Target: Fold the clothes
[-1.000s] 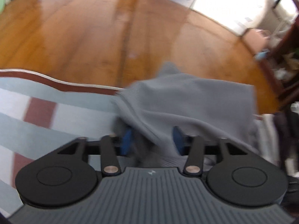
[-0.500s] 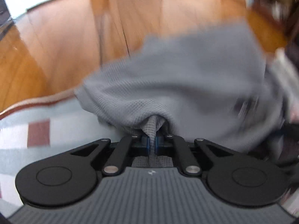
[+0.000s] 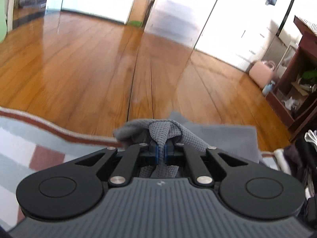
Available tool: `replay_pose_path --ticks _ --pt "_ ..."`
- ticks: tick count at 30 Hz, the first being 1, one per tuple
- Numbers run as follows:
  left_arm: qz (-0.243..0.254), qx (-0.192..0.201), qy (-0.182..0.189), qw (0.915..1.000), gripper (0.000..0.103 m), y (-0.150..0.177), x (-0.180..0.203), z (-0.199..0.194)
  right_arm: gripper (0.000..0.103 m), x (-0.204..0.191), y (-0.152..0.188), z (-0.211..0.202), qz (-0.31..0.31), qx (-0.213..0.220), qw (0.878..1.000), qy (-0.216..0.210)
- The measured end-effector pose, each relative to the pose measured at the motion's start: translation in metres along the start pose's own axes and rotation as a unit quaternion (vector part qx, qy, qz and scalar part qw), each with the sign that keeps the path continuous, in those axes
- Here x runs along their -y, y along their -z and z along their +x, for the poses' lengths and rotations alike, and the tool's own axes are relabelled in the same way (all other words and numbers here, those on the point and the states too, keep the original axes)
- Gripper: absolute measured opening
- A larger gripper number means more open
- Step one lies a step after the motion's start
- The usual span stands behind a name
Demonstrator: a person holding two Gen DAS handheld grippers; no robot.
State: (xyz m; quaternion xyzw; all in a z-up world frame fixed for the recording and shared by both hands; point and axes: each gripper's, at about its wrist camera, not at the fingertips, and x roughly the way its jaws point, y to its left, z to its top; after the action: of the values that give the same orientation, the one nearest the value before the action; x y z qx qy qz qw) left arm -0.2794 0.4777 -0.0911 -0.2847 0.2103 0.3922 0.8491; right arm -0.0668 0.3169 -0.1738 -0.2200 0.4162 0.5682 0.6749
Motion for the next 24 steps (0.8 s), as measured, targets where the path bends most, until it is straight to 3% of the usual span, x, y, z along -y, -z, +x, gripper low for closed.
replay_pose_path --ticks 2,3,4,5,6,9,11,13,14,17,18,21,24 --pt "0.002 0.027 -0.019 0.9994 0.004 -0.008 -0.001 -0.004 0.063 -0.008 -0.008 -0.003 -0.031 0.011 0.999 0.007" --pt "-0.009 0.041 -0.021 0.9989 0.004 -0.010 -0.006 -0.010 0.053 -0.009 -0.014 -0.008 -0.048 0.026 0.998 0.013" --pt "-0.028 0.055 -0.013 0.9980 0.004 -0.013 -0.013 -0.018 0.012 -0.011 -0.020 -0.012 -0.065 0.040 0.997 0.019" --pt "-0.047 0.068 -0.005 0.9965 0.004 -0.016 -0.021 -0.027 0.002 -0.011 -0.026 -0.018 -0.077 0.056 0.995 0.026" --pt "-0.067 0.081 0.004 0.9944 0.004 -0.018 -0.029 -0.035 0.000 -0.010 -0.032 -0.030 -0.068 0.079 0.994 0.036" --pt "-0.129 0.096 0.048 0.9858 0.004 -0.019 -0.057 -0.048 0.000 -0.006 -0.051 -0.065 -0.038 0.145 0.987 0.065" --pt "-0.163 0.082 0.070 0.9808 0.004 -0.015 -0.073 -0.044 0.000 -0.001 -0.056 -0.089 -0.013 0.186 0.979 0.078" --pt "-0.179 0.046 0.055 0.9812 0.004 -0.015 -0.080 -0.029 0.003 0.004 -0.061 -0.111 0.011 0.220 0.972 0.086" --pt "-0.168 0.039 0.034 0.9844 0.004 -0.017 -0.080 -0.019 0.008 0.006 -0.062 -0.107 0.010 0.205 0.976 0.075" --pt "-0.134 0.018 -0.029 0.9904 0.004 -0.021 -0.077 0.008 0.010 0.001 -0.055 -0.086 0.000 0.155 0.987 0.044" --pt "-0.133 0.019 -0.035 0.9903 0.004 -0.023 -0.076 0.012 0.016 -0.002 -0.051 -0.078 -0.004 0.138 0.990 0.034" --pt "-0.139 0.025 -0.042 0.9891 0.004 -0.027 -0.076 0.024 0.049 -0.010 -0.039 -0.053 -0.018 0.085 0.996 0.006" --pt "-0.144 0.028 -0.038 0.9884 0.004 -0.027 -0.079 0.028 0.056 -0.019 -0.028 -0.027 -0.032 0.032 0.999 -0.023"
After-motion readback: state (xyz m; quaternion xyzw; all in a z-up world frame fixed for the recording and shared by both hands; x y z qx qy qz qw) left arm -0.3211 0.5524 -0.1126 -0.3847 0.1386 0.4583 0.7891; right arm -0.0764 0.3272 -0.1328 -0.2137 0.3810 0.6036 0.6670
